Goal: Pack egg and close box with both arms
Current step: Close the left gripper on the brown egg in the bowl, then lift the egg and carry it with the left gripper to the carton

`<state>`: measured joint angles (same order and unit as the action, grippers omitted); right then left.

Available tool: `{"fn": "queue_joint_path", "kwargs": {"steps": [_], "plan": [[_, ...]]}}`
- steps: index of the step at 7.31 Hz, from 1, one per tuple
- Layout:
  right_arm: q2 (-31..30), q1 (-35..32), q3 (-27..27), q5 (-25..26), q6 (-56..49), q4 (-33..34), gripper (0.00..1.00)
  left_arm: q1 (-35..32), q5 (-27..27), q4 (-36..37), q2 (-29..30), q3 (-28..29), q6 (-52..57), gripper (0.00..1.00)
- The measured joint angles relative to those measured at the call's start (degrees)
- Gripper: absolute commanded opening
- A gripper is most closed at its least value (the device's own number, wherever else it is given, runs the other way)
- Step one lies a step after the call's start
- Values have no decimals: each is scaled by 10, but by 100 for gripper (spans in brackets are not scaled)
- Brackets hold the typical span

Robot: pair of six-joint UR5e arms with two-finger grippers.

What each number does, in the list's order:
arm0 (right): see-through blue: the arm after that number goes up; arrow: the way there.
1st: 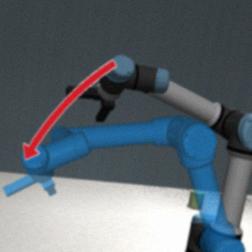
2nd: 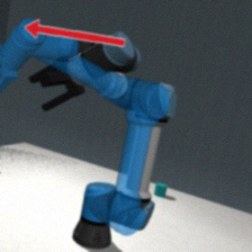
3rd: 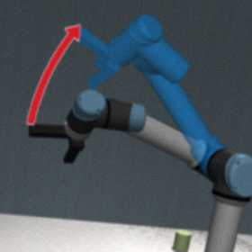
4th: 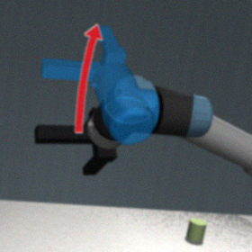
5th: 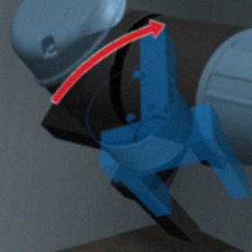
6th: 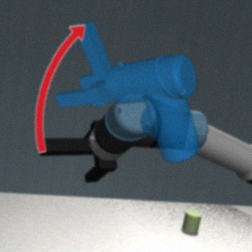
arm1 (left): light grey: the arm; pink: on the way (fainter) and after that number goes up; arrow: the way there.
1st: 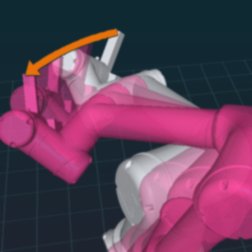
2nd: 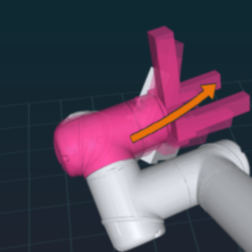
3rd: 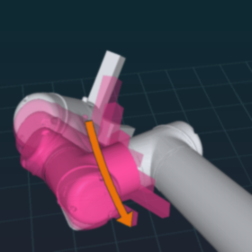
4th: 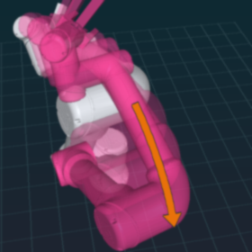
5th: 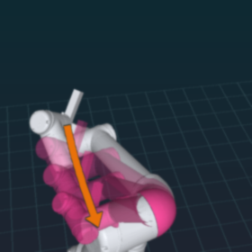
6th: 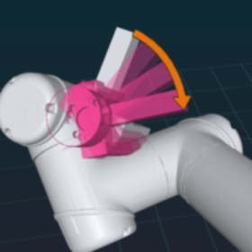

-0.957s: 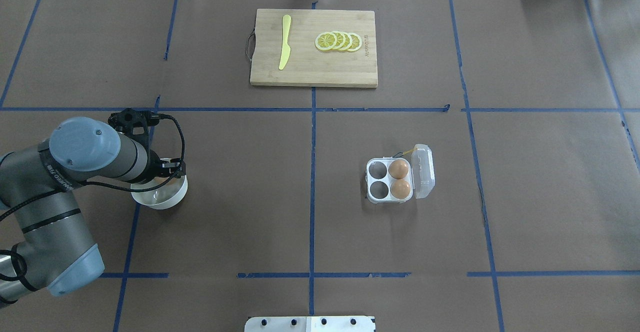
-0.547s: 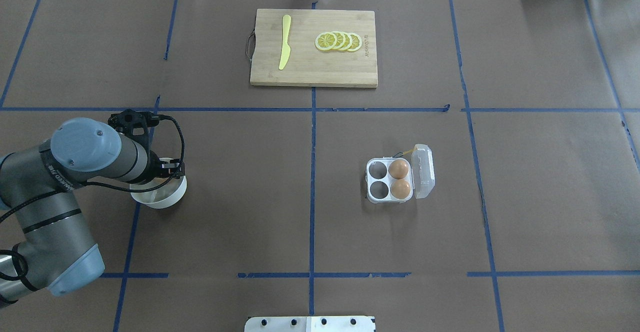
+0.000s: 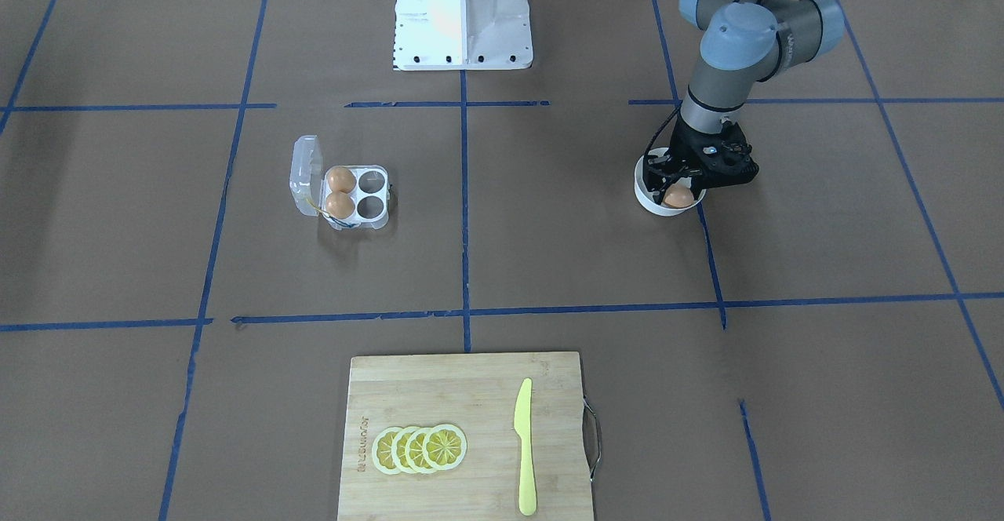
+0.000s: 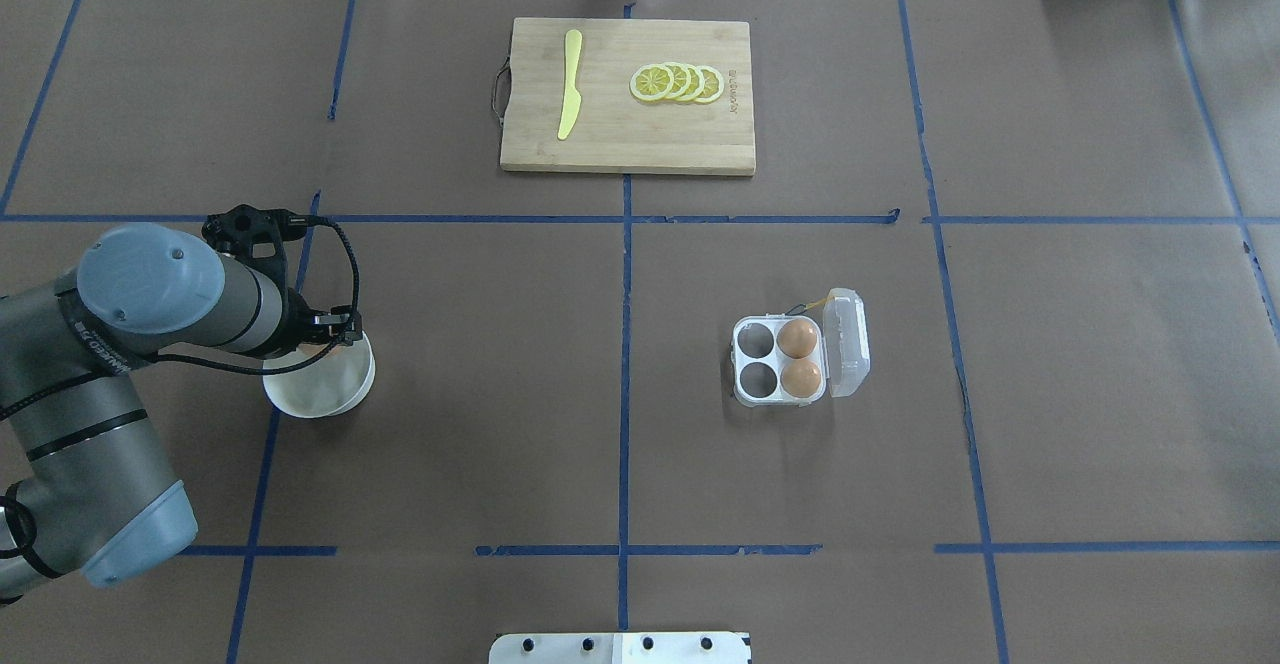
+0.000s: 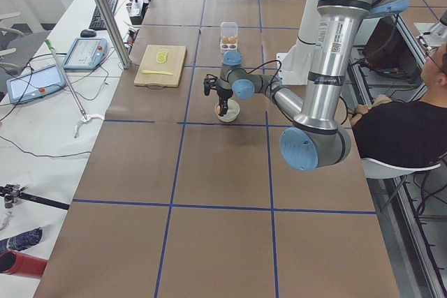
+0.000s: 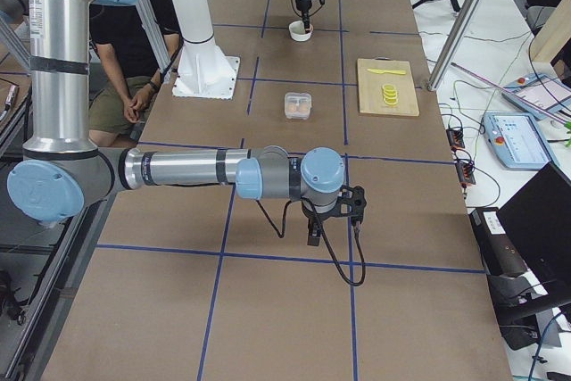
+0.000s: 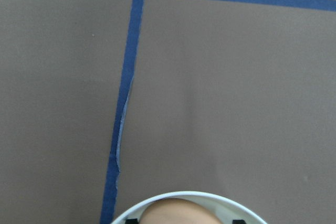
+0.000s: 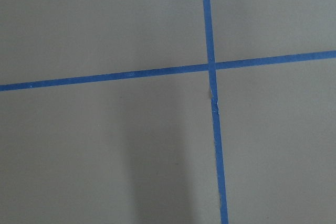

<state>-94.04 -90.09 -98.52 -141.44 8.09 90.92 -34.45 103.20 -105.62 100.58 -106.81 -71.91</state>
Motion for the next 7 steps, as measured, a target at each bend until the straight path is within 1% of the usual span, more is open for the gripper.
{"fn": "queue_joint_path", "kwargs": {"steps": [1,3,4,5,6,7], "plan": [[0,0,0,0,0,0,100,-4,0,2,-18,-23,0,6],[0,0,-3,-1,0,0,100,-6,2,4,-55,-91,0,0],[-2,0,-11,-1,0,0,100,-7,3,4,-49,-110,-1,0],[-4,0,-18,-1,0,0,100,-7,6,4,-14,-110,-2,0],[-6,0,-21,-1,0,0,100,-5,14,3,47,-89,-11,0],[-7,0,-23,-1,0,0,100,-2,28,0,117,-49,-36,0]]}}
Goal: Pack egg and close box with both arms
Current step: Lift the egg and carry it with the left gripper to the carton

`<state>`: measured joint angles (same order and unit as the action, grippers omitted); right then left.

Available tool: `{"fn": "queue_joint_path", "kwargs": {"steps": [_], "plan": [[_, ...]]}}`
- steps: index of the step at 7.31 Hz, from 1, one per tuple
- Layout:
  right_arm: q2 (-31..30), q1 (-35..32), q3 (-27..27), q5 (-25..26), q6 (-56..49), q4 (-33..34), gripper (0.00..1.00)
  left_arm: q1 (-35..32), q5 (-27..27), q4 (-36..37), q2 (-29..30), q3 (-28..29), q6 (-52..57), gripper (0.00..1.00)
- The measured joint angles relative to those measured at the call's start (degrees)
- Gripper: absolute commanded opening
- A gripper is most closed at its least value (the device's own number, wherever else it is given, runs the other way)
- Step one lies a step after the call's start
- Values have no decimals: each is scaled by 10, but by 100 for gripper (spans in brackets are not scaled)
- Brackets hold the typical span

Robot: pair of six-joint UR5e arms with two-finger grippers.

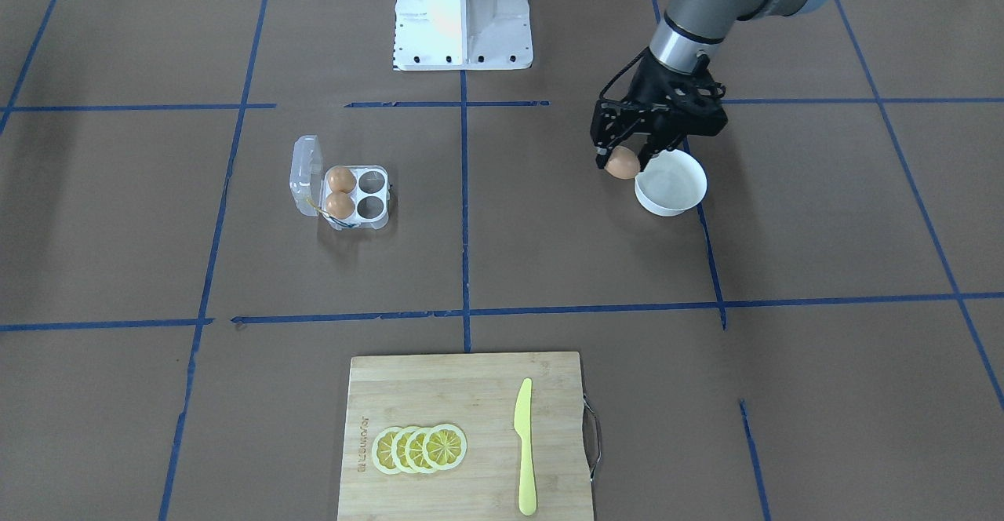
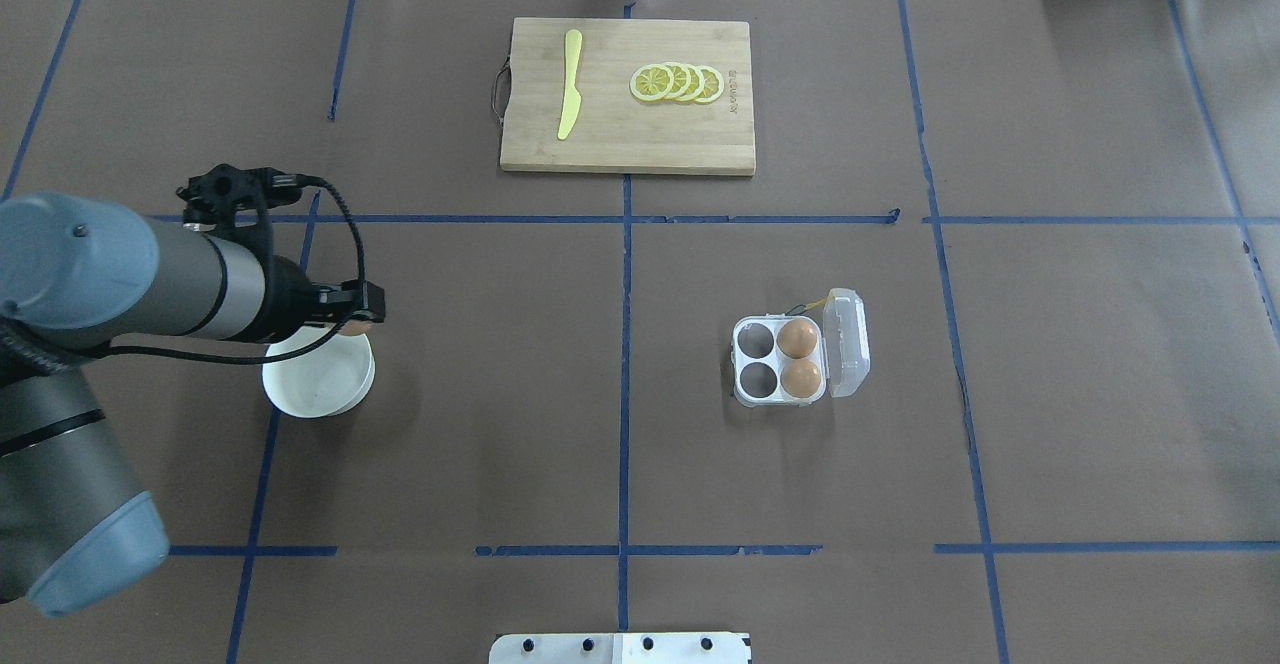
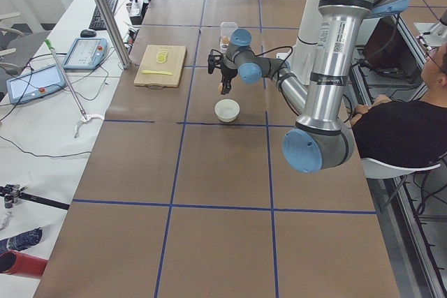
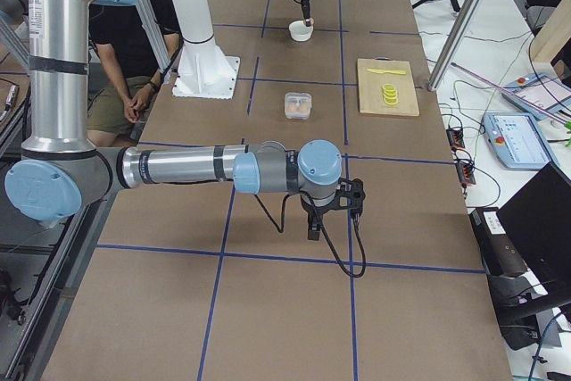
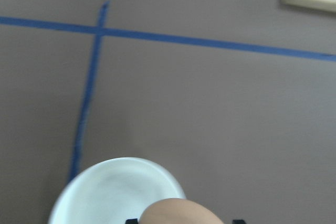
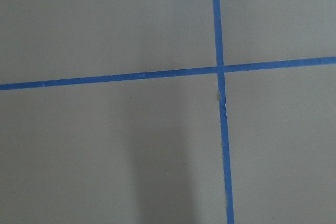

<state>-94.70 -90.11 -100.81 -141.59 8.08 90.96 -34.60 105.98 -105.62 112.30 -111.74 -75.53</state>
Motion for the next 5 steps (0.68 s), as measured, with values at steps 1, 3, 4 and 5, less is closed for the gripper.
{"fn": "queue_joint_path", "kwargs": {"steps": [1,3,4,5], "plan": [[0,0,-1,0,0,0,100,9,12,-13,70,52,-46,0],[0,-1,-1,0,-1,0,100,40,19,-106,152,141,-135,0],[0,-1,-1,0,-1,-1,100,59,18,-170,182,194,-168,0],[0,-1,-1,0,-1,-1,100,77,12,-220,216,250,-191,0]]}}
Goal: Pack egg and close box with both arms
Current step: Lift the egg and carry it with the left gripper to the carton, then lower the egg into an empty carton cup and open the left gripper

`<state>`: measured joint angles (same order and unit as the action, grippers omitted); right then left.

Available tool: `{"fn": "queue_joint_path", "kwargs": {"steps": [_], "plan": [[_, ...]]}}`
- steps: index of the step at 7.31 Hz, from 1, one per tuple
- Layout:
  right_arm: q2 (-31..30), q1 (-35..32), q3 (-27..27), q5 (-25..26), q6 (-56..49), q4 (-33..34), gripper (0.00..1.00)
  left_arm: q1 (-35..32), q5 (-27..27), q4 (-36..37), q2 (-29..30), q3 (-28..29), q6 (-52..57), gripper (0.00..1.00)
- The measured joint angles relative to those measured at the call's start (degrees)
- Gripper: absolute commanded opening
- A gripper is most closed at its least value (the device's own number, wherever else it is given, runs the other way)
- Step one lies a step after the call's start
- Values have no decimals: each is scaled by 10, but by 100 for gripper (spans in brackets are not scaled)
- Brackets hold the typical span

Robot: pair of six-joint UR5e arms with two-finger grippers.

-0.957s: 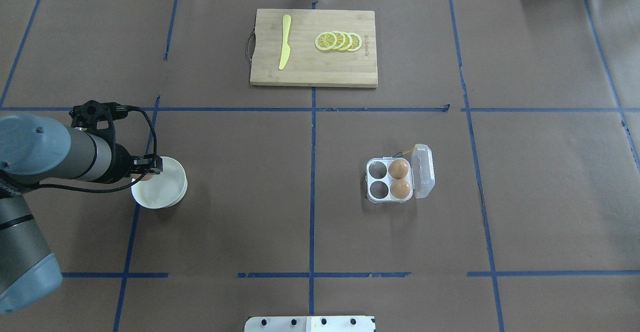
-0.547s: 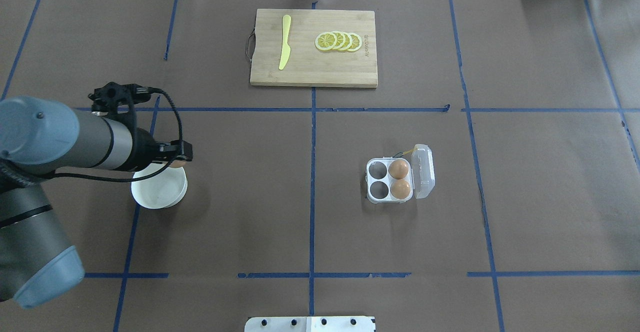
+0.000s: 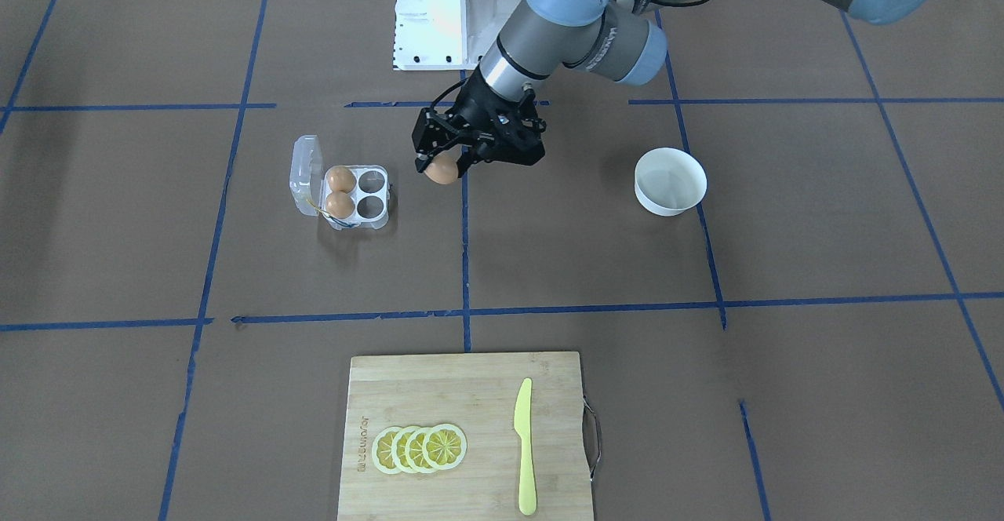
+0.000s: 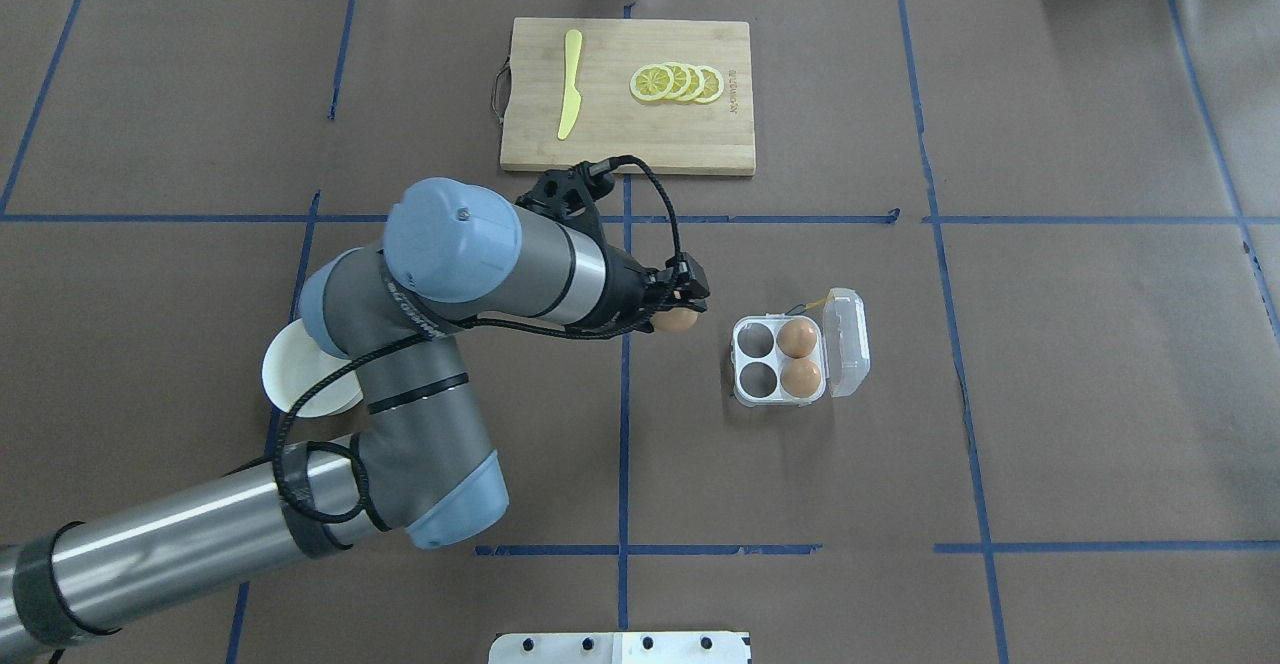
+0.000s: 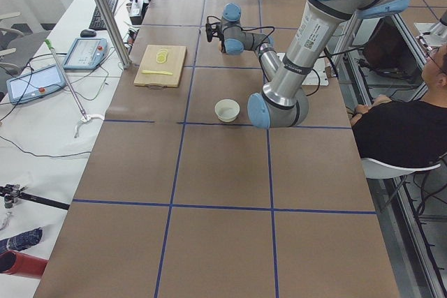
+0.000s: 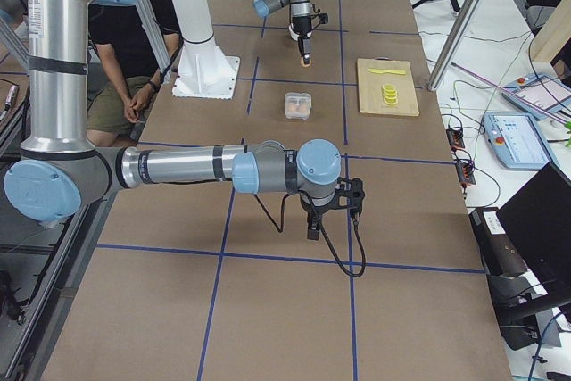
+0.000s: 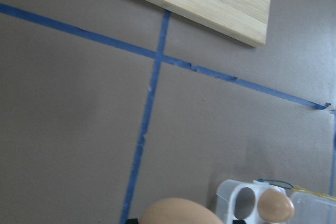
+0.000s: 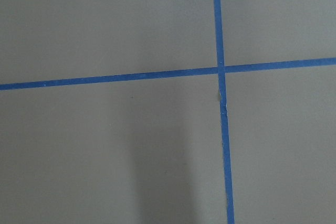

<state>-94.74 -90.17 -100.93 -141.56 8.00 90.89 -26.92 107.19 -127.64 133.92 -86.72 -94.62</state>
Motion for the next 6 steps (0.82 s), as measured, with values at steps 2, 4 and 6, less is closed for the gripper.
{"fn": "queue_joint_path", "kwargs": {"steps": [2,4,6], "plan": [[0,0,0,0,0,0,100,32,-46,-48,62,88,-16,0],[0,0,1,0,0,1,100,47,-68,-78,88,138,-18,34],[0,0,2,0,0,0,100,51,-70,-83,93,148,-16,100]]}}
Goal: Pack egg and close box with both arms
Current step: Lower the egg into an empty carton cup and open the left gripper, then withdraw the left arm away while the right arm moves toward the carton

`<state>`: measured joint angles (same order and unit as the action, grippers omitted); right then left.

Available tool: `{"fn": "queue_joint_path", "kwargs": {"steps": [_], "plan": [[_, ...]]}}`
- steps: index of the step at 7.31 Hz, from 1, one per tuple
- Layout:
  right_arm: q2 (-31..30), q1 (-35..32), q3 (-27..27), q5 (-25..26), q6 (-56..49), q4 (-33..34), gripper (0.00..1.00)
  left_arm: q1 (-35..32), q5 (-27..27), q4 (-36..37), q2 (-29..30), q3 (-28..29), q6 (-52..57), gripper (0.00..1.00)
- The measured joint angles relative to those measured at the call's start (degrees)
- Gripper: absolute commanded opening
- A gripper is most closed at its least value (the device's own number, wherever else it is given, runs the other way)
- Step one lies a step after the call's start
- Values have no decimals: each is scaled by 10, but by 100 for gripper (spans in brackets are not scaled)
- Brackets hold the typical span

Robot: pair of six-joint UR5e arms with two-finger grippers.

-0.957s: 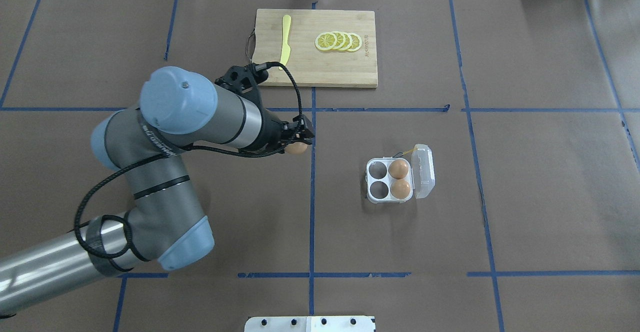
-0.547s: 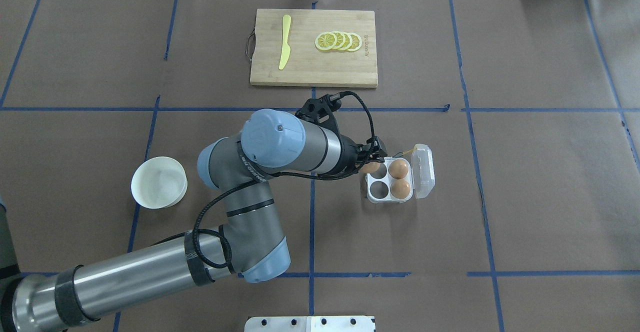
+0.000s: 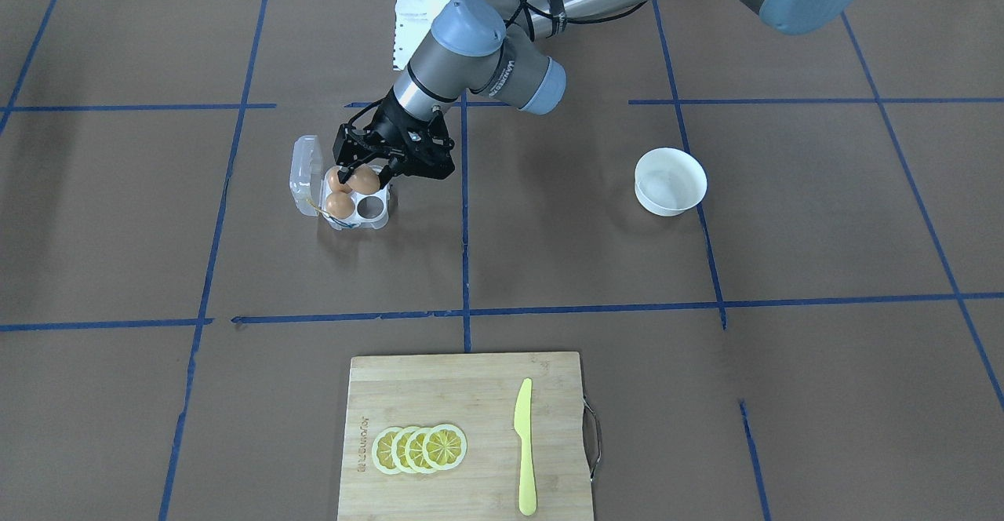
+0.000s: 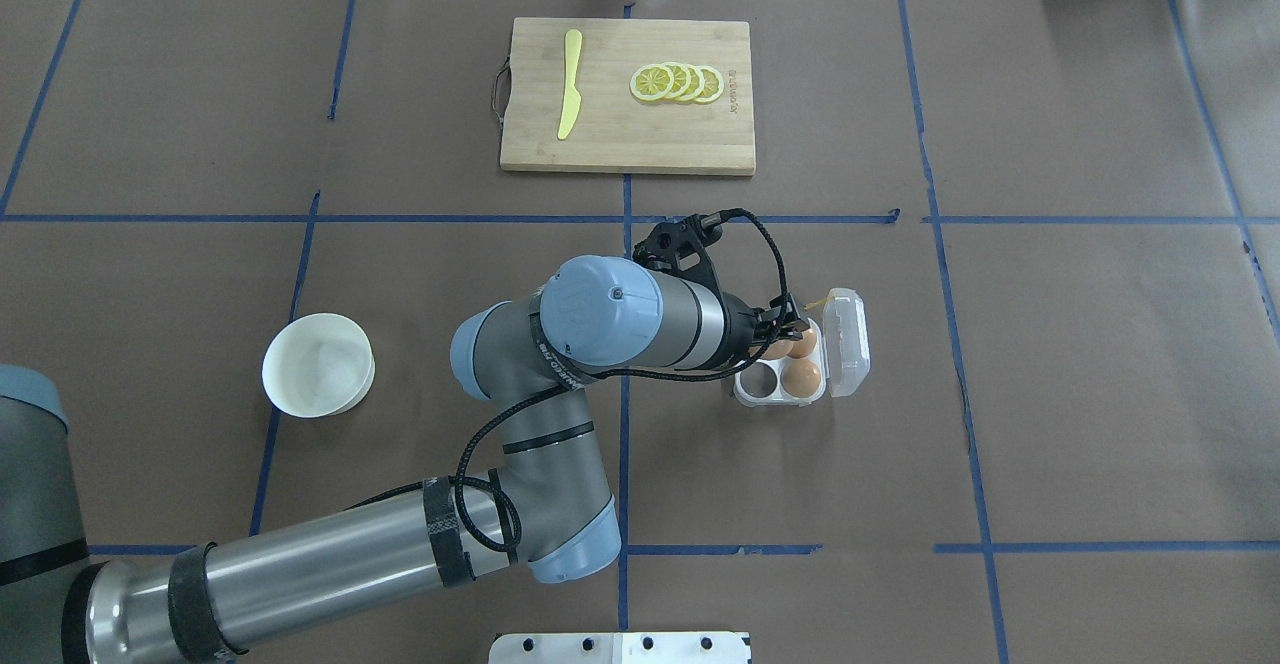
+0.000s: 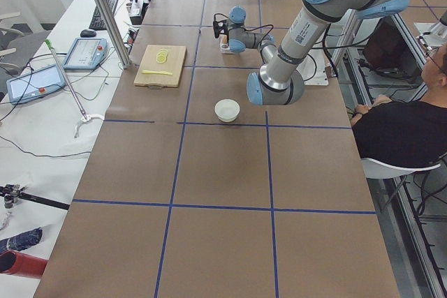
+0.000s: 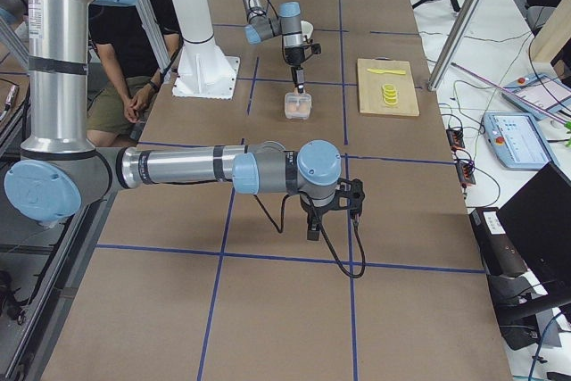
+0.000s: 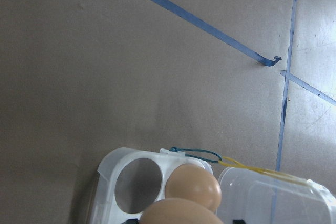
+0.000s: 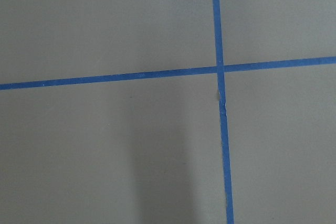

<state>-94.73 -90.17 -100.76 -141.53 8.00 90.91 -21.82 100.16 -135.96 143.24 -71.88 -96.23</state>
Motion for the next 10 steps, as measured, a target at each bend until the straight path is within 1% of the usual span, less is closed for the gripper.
{"fn": "queue_joint_path", "kwargs": {"steps": [2,3,4,5,6,7,8,9,10], "plan": [[1,0,0,0,0,0,100,-3,4,2,-1,-11,6,100],[2,0,-1,0,0,0,100,-12,19,6,-4,-20,11,100],[4,0,-4,0,5,0,100,-31,56,26,-11,-37,22,100],[7,6,-12,0,21,-1,100,-53,90,72,-22,-73,40,100],[9,24,-28,1,51,-4,99,-75,112,131,-31,-112,67,100],[11,56,-47,3,100,-21,81,-96,130,195,-39,-148,97,100],[11,95,-57,5,168,-63,39,-115,141,264,-58,-195,134,100],[10,136,-61,6,248,-125,5,-140,145,331,-90,-253,183,100],[4,178,-62,7,319,-195,0,-180,147,390,-119,-302,239,100]]}}
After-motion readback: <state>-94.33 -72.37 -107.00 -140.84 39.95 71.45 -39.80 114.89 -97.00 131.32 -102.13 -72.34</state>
